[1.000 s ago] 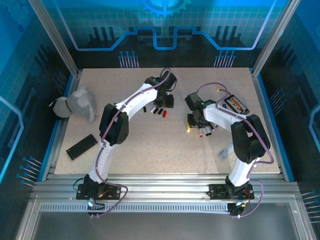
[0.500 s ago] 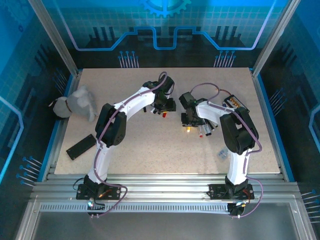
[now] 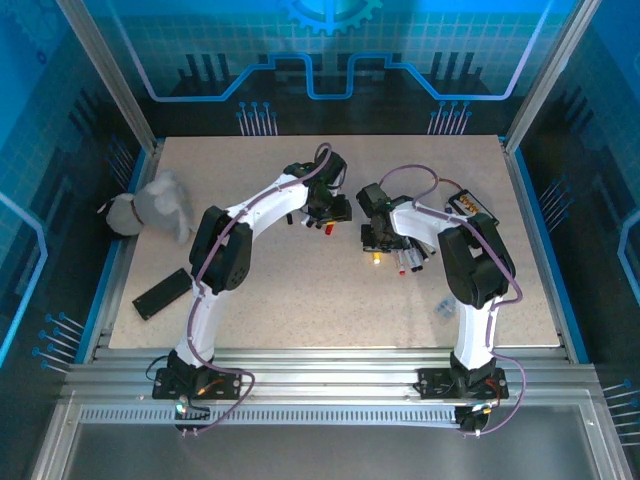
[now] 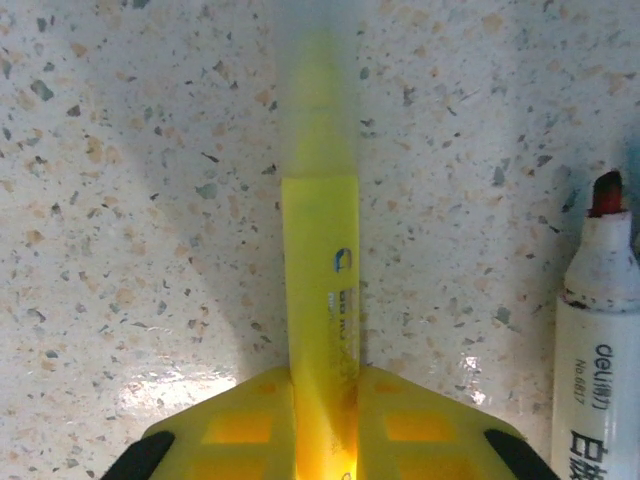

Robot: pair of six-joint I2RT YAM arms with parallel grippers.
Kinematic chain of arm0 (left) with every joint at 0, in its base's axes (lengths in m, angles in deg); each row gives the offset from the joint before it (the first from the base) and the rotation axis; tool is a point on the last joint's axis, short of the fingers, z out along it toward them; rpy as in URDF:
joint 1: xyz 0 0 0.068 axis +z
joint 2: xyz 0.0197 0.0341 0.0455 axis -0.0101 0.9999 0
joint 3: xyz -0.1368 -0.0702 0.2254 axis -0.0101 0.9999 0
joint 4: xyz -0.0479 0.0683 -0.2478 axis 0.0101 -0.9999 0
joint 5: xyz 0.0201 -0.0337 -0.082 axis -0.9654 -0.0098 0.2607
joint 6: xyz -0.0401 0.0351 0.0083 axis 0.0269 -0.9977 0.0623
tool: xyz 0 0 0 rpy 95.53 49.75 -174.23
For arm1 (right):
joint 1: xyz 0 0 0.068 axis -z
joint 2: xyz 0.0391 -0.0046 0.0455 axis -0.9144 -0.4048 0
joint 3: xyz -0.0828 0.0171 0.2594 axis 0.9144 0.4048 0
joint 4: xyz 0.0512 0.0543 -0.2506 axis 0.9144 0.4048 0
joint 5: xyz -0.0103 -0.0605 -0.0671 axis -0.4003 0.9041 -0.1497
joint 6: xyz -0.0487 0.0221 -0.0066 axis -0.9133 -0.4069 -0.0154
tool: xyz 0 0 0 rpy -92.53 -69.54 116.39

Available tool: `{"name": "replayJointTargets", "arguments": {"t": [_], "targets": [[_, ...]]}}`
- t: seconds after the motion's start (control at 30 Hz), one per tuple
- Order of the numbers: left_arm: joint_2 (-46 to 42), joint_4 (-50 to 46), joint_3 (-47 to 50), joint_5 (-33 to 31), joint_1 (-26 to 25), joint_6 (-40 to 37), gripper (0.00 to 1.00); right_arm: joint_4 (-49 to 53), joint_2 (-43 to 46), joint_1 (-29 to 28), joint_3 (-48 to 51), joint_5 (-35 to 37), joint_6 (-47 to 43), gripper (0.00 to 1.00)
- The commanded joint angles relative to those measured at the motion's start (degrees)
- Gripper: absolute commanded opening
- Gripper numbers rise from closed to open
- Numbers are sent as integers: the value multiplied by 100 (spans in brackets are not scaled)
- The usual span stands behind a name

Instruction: Open the pen caps

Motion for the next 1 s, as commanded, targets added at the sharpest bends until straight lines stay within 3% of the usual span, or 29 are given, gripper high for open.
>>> {"name": "replayJointTargets", "arguments": {"t": [0.0,0.13,0.4,0.6,0.97], "targets": [[-268,99,97,240,51,120,38,-87,-266,-92,320,-209,53,9],[-304,187,151,351,44,227,39,-671,95,-96,716,-482,-65,0],[-433,506,362,544,29,523,43,-2037,1026,99,1612,-1549,-106,0],[-439,566,369,511,-50,523,52,-2842,1407,249,2026,-2409,54,0],[-243,512,233,569,-113,584,53,-3151,1763,236,2205,-2625,135,0]]}}
